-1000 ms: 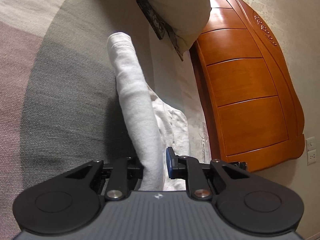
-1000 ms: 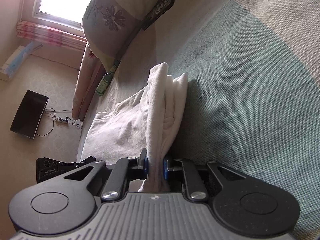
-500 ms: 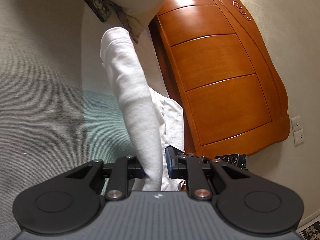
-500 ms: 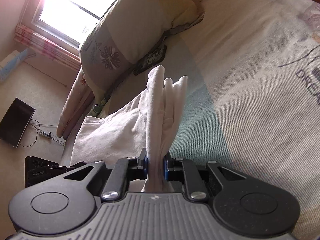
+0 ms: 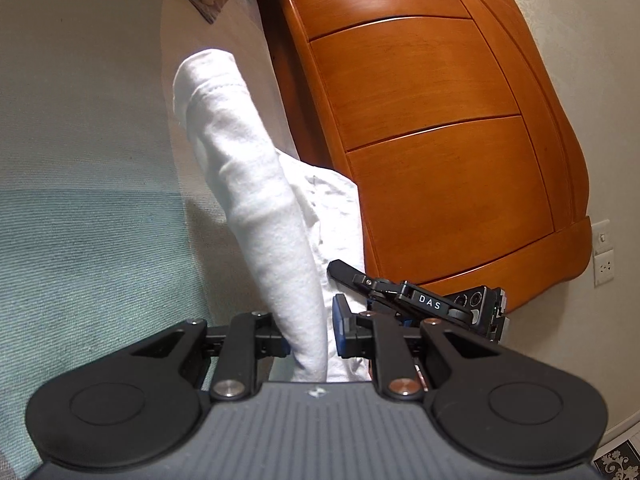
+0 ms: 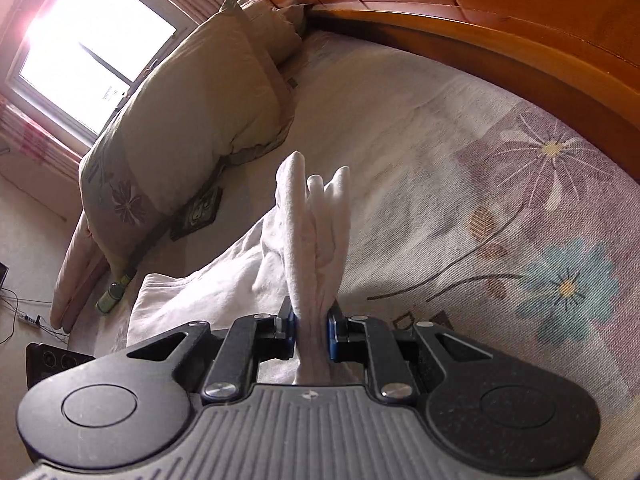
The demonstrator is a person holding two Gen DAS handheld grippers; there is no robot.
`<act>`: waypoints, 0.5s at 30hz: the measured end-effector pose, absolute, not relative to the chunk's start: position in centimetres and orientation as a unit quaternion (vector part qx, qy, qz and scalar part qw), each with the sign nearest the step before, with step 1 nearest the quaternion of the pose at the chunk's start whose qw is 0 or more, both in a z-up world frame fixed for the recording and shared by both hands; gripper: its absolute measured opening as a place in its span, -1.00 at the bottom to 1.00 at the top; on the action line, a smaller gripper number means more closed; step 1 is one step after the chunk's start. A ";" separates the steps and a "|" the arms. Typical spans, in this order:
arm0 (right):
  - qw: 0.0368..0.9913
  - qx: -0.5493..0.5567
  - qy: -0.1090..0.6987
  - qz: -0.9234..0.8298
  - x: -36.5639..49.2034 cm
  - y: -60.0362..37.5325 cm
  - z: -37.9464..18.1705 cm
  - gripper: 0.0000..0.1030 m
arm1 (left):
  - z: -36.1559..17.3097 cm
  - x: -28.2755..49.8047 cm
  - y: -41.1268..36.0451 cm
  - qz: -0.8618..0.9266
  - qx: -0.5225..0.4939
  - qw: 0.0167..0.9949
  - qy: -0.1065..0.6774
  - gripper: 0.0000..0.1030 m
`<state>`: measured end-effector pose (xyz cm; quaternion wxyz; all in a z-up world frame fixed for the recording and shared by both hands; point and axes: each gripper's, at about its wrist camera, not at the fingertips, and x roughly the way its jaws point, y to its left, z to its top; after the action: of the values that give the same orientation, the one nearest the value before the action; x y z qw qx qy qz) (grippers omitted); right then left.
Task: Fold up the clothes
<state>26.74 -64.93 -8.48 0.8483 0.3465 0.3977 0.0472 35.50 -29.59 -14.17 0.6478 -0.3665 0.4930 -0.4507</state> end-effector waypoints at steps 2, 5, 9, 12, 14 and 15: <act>0.848 0.342 0.404 0.038 26.9 -65.3 -9.3 -0.63 | -15.1 35.8 -30.3 -0.444 -0.366 0.646 0.502 -0.69; 0.849 0.333 0.409 0.022 27.0 -65.7 -10.2 -0.59 | -16.0 36.3 -30.7 -0.431 -0.351 0.652 0.516 -0.68; 0.862 0.304 0.404 -0.026 26.1 -66.4 -9.6 -0.13 | -16.0 36.5 -28.8 -0.418 -0.328 0.663 0.526 -0.44; 0.887 0.260 0.378 -0.048 24.7 -65.7 -7.4 0.24 | -15.6 37.1 -26.4 -0.401 -0.358 0.674 0.506 -0.08; 0.904 0.237 0.353 -0.035 23.9 -64.4 -5.7 0.47 | -16.0 37.7 -25.7 -0.391 -0.387 0.666 0.504 0.01; 0.910 0.228 0.346 -0.023 23.7 -63.6 -5.1 0.60 | -16.2 38.1 -25.5 -0.387 -0.401 0.660 0.505 0.03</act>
<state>23.68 -63.65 -5.14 0.9097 0.2281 0.3463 -0.0226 38.05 -25.52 -16.22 0.6596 -0.4009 0.5047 -0.3867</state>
